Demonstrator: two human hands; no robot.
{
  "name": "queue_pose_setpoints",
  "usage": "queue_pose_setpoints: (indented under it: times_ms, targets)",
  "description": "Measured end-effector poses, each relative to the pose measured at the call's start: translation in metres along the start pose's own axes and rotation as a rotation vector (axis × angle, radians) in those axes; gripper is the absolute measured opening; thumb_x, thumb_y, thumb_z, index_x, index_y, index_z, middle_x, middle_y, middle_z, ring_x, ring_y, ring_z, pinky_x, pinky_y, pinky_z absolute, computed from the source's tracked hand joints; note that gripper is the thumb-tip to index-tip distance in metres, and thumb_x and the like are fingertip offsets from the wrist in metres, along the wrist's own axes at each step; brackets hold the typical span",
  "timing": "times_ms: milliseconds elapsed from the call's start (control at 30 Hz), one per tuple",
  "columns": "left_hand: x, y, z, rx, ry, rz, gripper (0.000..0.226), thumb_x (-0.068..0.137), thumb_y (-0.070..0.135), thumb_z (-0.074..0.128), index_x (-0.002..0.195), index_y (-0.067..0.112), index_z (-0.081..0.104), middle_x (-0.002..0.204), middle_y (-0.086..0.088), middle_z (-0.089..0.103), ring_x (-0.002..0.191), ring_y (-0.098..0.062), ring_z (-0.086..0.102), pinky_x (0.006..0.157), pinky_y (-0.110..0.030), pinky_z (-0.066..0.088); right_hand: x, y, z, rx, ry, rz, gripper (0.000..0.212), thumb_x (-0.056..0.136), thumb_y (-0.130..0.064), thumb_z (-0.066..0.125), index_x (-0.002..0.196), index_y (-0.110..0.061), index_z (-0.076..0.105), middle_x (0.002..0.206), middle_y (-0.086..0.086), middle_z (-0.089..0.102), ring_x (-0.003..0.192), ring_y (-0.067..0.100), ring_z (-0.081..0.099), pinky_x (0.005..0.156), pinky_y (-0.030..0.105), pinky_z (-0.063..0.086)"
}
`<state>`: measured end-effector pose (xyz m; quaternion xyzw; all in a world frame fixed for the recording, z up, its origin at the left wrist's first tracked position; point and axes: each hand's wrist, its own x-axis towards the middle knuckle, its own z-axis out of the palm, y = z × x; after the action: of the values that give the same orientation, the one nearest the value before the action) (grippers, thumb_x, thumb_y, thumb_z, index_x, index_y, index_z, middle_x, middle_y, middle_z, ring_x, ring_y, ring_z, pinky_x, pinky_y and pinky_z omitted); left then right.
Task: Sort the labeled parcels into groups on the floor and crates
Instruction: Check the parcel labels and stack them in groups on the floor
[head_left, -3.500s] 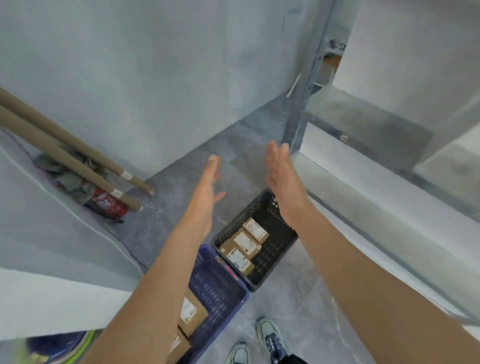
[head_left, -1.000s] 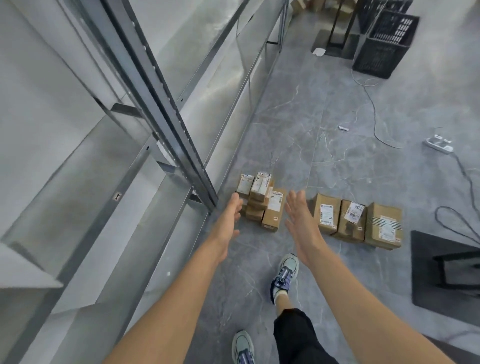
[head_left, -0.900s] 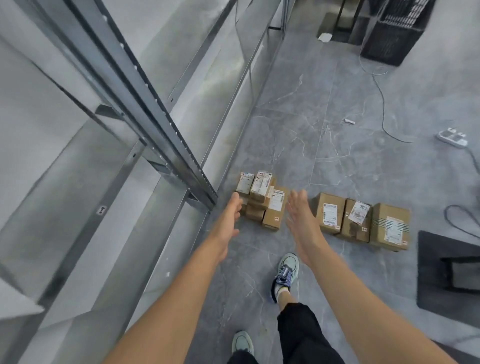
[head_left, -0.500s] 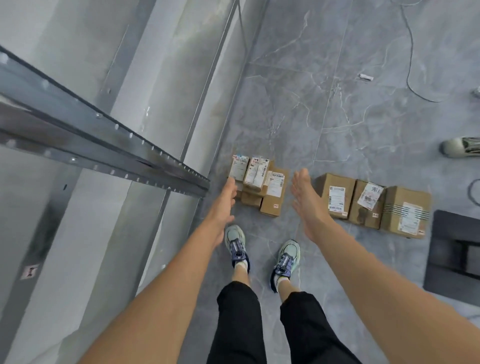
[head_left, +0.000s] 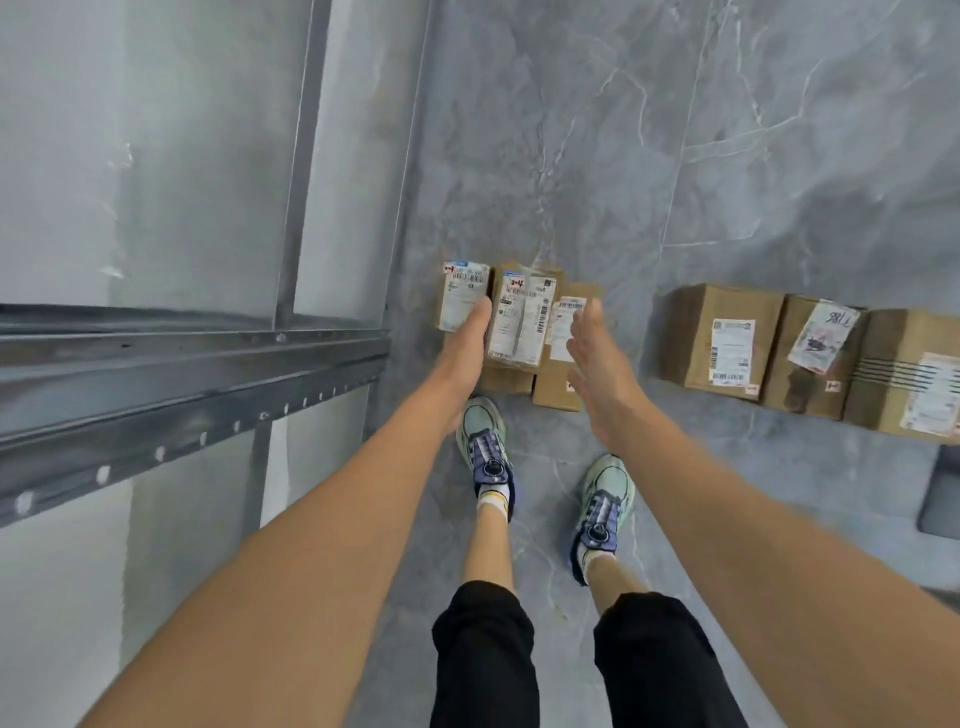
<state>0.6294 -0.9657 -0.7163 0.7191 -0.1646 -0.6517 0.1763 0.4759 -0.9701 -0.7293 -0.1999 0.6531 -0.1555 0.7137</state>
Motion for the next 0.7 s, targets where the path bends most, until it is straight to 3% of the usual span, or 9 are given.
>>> queue_pose_setpoints:
  times_ms: [67,133,233,300,400,500,567,633,700]
  targets:
    - [0.03,-0.005,0.001,0.011,-0.023,-0.013,0.055,0.11,0.055,0.022,0.158,0.032,0.034,0.141,0.018,0.045,0.122,0.002,0.035,0.107,-0.029,0.027,0.026,0.007,0.007,0.002,0.004,0.024,0.07,0.106,-0.066,0.015,0.163,-0.028,0.028,0.169,-0.005,0.028,0.156,0.015,0.025,0.129,0.045,0.016]
    - [0.055,-0.013,0.002,0.016,-0.054,-0.008,0.054,0.11,0.053,0.019,0.158,0.032,0.033,0.147,0.015,0.045,0.122,0.002,0.034,0.106,-0.027,0.025,0.048,0.015,0.012,0.011,0.003,0.032,0.068,0.107,-0.065,0.013,0.162,-0.03,0.03,0.168,-0.007,0.032,0.144,0.005,0.036,0.119,0.035,0.023]
    - [0.082,-0.025,0.004,0.005,-0.072,-0.004,0.055,0.11,0.054,0.017,0.157,0.032,0.035,0.158,0.008,0.044,0.126,0.001,0.038,0.105,-0.027,0.025,0.075,0.027,0.019,0.045,0.017,0.015,0.064,0.108,-0.061,0.011,0.16,-0.032,0.035,0.157,-0.014,0.045,0.094,-0.019,0.051,0.1,0.023,0.03]
    - [0.094,-0.033,0.004,-0.008,-0.082,-0.009,0.057,0.109,0.059,0.018,0.154,0.034,0.042,0.155,0.009,0.049,0.129,-0.001,0.045,0.116,-0.034,0.026,0.088,0.034,0.023,0.061,0.026,0.004,0.06,0.109,-0.061,0.011,0.153,-0.036,0.043,0.133,-0.027,0.056,0.078,-0.026,0.054,0.088,0.012,0.037]
    - [0.103,-0.041,0.003,-0.044,-0.108,-0.003,0.063,0.104,0.067,0.019,0.153,0.037,0.046,0.152,0.009,0.054,0.139,-0.01,0.048,0.123,-0.046,0.027,0.1,0.043,0.028,0.11,0.028,-0.035,0.056,0.108,-0.063,0.016,0.142,-0.04,0.054,0.113,-0.031,0.067,0.09,-0.02,0.064,0.081,0.014,0.049]
    - [0.099,-0.04,0.001,-0.065,-0.11,0.013,0.062,0.104,0.067,0.021,0.152,0.037,0.047,0.151,0.011,0.054,0.137,-0.007,0.049,0.121,-0.042,0.029,0.1,0.046,0.031,0.114,0.03,-0.053,0.061,0.106,-0.067,0.02,0.147,-0.038,0.054,0.131,-0.022,0.067,0.11,-0.011,0.064,0.108,0.031,0.047]
    - [0.089,-0.038,-0.002,-0.09,-0.092,0.036,0.062,0.103,0.069,0.023,0.152,0.038,0.046,0.151,0.013,0.054,0.133,-0.003,0.05,0.118,-0.038,0.031,0.092,0.04,0.033,0.091,0.006,-0.07,0.062,0.106,-0.068,0.02,0.147,-0.038,0.055,0.139,-0.017,0.065,0.119,-0.004,0.063,0.114,0.036,0.044]
    - [0.075,-0.033,-0.006,-0.108,-0.068,0.065,0.063,0.102,0.071,0.025,0.152,0.039,0.046,0.149,0.015,0.055,0.133,-0.002,0.05,0.117,-0.036,0.033,0.076,0.027,0.035,0.061,-0.011,-0.096,0.063,0.107,-0.066,0.019,0.147,-0.036,0.056,0.137,-0.017,0.067,0.12,-0.004,0.064,0.102,0.027,0.05]
    - [0.053,-0.02,-0.01,-0.132,-0.048,0.092,0.057,0.105,0.067,0.022,0.144,0.04,0.053,0.134,0.023,0.063,0.118,0.012,0.056,0.101,-0.018,0.037,0.051,0.01,0.037,0.028,-0.033,-0.133,0.061,0.107,-0.065,0.019,0.146,-0.036,0.057,0.133,-0.019,0.069,0.117,-0.007,0.065,0.089,0.017,0.052]
